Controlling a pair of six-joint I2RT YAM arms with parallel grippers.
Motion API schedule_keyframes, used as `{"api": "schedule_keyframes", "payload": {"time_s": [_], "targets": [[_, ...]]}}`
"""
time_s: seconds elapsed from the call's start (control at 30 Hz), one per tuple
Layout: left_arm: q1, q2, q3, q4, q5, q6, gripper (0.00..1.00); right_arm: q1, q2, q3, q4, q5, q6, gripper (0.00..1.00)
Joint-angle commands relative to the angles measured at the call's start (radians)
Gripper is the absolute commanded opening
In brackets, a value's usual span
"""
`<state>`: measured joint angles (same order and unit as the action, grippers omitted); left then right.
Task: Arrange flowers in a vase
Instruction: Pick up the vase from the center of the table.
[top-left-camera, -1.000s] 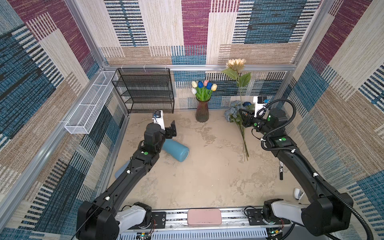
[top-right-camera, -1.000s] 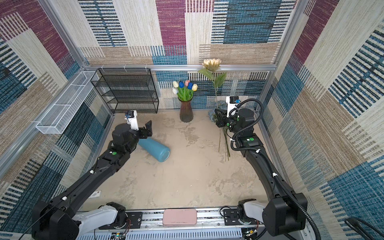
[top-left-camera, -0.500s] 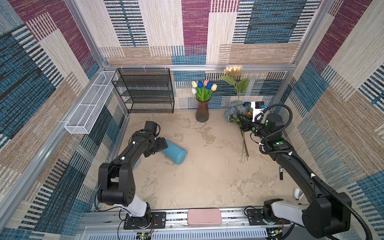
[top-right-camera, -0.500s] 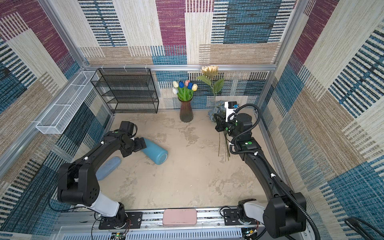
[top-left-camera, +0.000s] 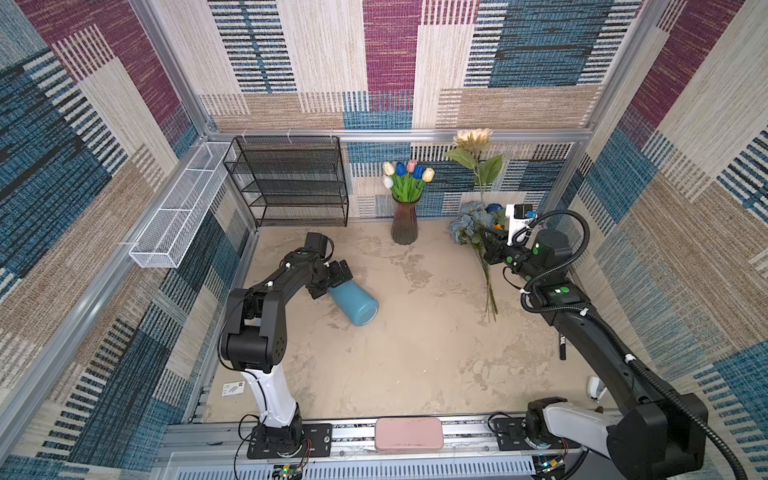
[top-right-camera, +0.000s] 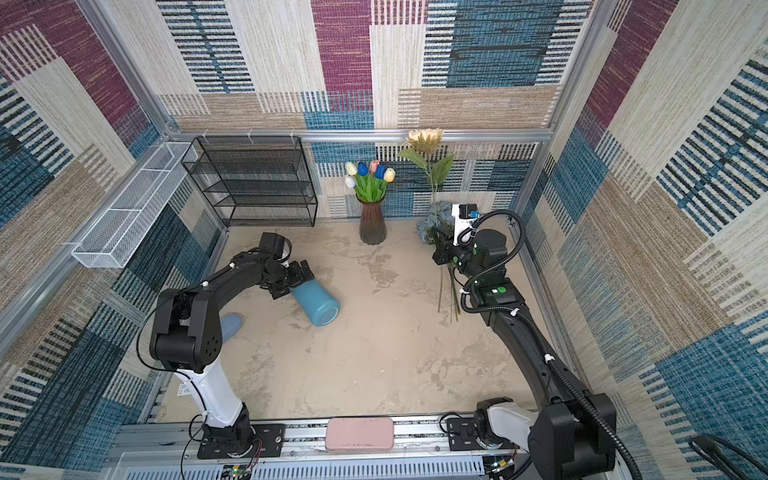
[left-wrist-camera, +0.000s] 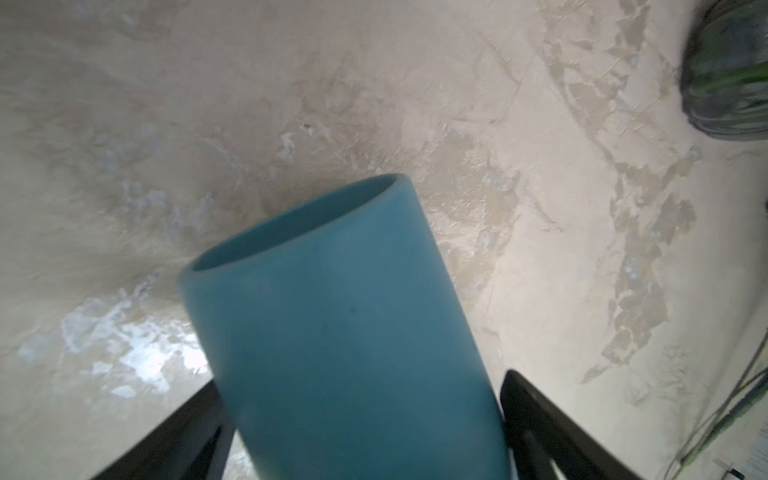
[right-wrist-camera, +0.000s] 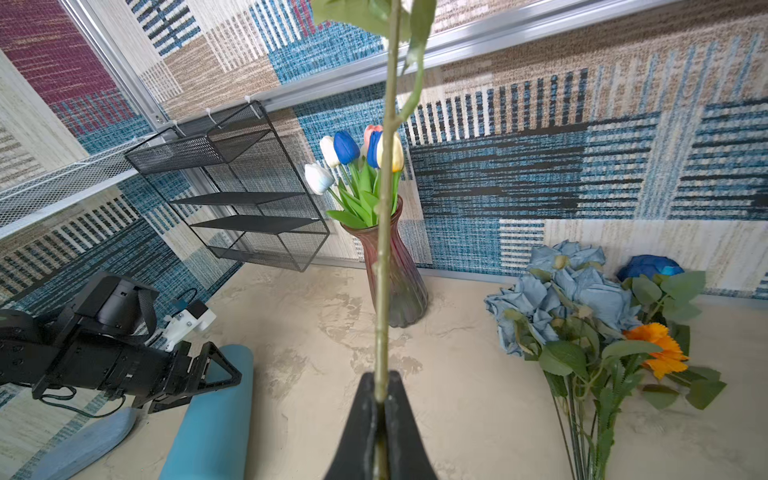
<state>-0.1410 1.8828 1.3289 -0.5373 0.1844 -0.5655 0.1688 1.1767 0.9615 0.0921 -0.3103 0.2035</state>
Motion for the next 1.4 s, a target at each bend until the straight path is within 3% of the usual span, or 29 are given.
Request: {"api": "schedule_keyframes", "payload": {"time_s": [0.0,0.2,0.33,0.4,0.57,0.77,0.9,1.03,1.2,1.37], "targets": [[-0.009,0.044,0.021,-0.117,-0.010,0.002,0.97,0.000,-0.006,-0.007,0.057,0.014,-0.009,0.00],[-0.017,0.084,0.027,-0.118,-0.036,-0.001,0.95,-0.001,-0.026,-0.020,0.065,0.023,-0.012,0.00],[-0.017,0.098,0.034,-0.115,-0.046,0.009,0.85,-0.001,-0.032,-0.023,0.061,0.030,-0.020,0.00],[-0.019,0.095,0.036,-0.114,-0.046,0.022,0.70,-0.001,-0.035,-0.022,0.061,0.034,-0.020,0.00],[-0.024,0.022,0.015,-0.079,-0.049,0.040,0.41,-0.001,-0.040,-0.018,0.059,0.043,-0.023,0.00],[-0.073,-0.195,-0.024,0.073,-0.048,0.103,0.07,-0.001,-0.036,0.005,0.052,0.055,-0.034,0.00],[-0.181,-0.370,-0.052,0.232,-0.115,0.212,0.02,0.001,-0.044,0.019,0.056,0.067,-0.047,0.00],[-0.302,-0.499,-0.168,0.527,-0.142,0.343,0.00,-0.001,-0.066,0.008,0.076,0.082,-0.059,0.00],[-0.425,-0.511,-0.275,0.772,-0.116,0.479,0.00,-0.001,-0.096,-0.017,0.102,0.084,-0.067,0.00],[-0.545,-0.488,-0.473,1.191,-0.141,0.597,0.00,-0.001,-0.132,-0.055,0.137,0.056,-0.075,0.00]]}}
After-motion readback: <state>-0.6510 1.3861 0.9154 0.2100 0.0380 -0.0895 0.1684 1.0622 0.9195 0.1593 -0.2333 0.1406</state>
